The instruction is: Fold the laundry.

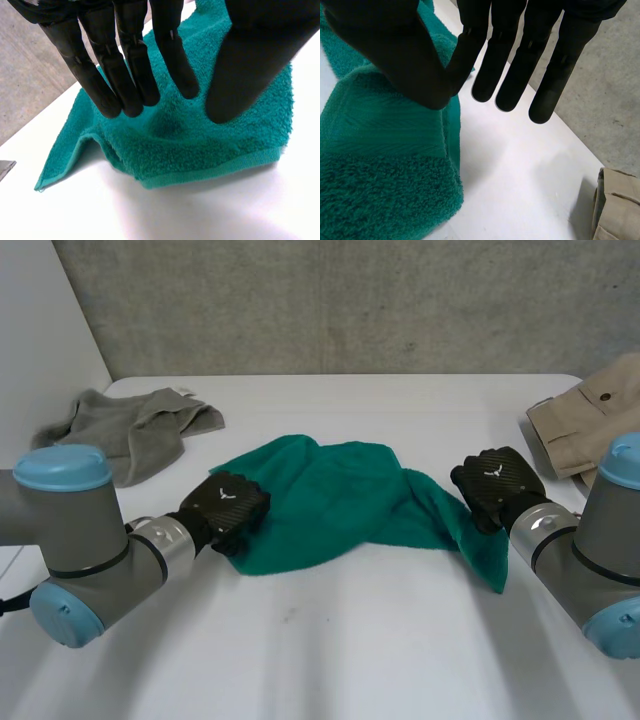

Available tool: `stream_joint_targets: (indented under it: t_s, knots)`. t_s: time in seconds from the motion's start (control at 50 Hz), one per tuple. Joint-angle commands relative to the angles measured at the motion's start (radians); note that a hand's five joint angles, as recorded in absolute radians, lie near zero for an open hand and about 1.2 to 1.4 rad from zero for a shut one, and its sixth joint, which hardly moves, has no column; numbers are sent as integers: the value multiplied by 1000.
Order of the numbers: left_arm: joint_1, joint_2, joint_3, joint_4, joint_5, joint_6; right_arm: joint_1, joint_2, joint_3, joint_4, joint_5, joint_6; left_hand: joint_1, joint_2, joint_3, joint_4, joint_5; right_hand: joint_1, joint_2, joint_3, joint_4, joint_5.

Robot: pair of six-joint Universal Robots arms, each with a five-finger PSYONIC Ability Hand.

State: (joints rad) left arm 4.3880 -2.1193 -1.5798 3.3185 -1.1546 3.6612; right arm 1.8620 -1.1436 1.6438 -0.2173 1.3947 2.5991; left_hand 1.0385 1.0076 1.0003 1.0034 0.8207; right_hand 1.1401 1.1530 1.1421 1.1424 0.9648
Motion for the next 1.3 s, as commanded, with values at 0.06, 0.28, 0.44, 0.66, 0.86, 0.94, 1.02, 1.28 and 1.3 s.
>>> stream_joint_targets:
  t_s: [0.06, 0.28, 0.44, 0.66, 0.86, 0.94, 1.02, 1.28, 1.3]
  knots:
    - [-19, 58, -19, -2, 0, 3, -3, -2, -2, 3, 4, 10, 156, 187, 194, 191, 199, 256, 243, 254, 254, 257]
    - [-5, 94, 23, 19, -5, -6, -12, -21, -67, 104, 75, 142, -431, -400, -392, -395, -387, -98, -111, -100, -100, -97]
    - [31, 46, 197, 38, 4, -4, -29, -36, -226, 395, 115, 403, -702, -671, -663, -667, -658, -966, -978, -968, -968, -965]
    - [99, -301, 601, -48, 99, 186, 35, 77, -320, 513, 101, 604, -711, -680, -672, -675, -667, -966, -978, -968, -968, -965]
    - [84, -505, 744, -134, 148, 313, 95, 217, -372, 332, 201, 558, -705, -674, -667, -670, -661, -27, -40, -29, -29, -26]
    - [74, -508, 730, -113, 145, 329, 95, 182, -352, 319, 199, 523, -629, -598, -590, -594, -585, 256, 243, 254, 254, 257]
    - [67, -508, 722, -86, 145, 321, 101, 79, -306, 293, 155, 497, -558, -527, -520, -523, -515, 256, 243, 254, 254, 257]
    - [28, -392, 626, -4, 26, 330, 82, -150, -234, 273, 40, 445, 358, 389, 396, 393, 401, 256, 243, 254, 254, 257]
    - [27, -368, 606, 18, 12, 323, 72, -147, -237, 273, 40, 435, 358, 389, 396, 393, 401, 256, 243, 254, 254, 257]
